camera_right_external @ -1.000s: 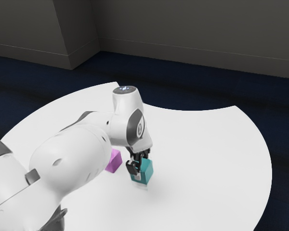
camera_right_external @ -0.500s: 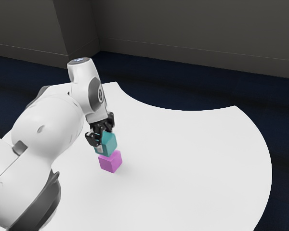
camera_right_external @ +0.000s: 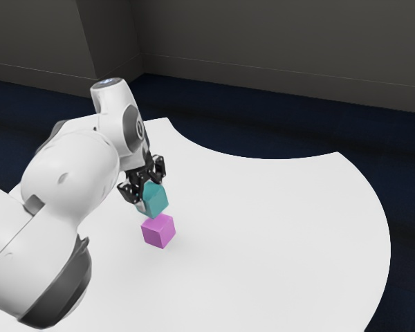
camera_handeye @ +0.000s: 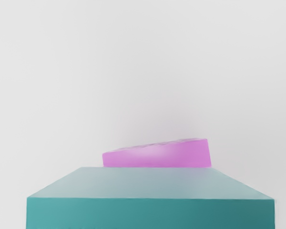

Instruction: Pick up the blue block with one arm, and put the blue block on the pink block with one arm

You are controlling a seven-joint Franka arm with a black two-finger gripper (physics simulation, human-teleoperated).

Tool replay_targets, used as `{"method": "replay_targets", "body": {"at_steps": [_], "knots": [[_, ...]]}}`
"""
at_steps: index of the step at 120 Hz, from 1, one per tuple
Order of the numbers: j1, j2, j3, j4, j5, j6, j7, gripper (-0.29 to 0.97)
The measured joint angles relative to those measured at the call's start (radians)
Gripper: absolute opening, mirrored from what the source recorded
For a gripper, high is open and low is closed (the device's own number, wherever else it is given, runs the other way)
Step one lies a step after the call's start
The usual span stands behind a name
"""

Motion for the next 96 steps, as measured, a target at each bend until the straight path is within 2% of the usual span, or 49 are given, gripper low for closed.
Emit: {"method": "replay_targets", "body": {"at_steps": [41, 96], "knots": [[-0.001, -0.012, -0.043, -0.015, 0.011, -0.002, -0.120, 0.37], [0.010, -0.015, -0.047, -0.010, 0.029, -0.003, -0.226, 0.37]]}}
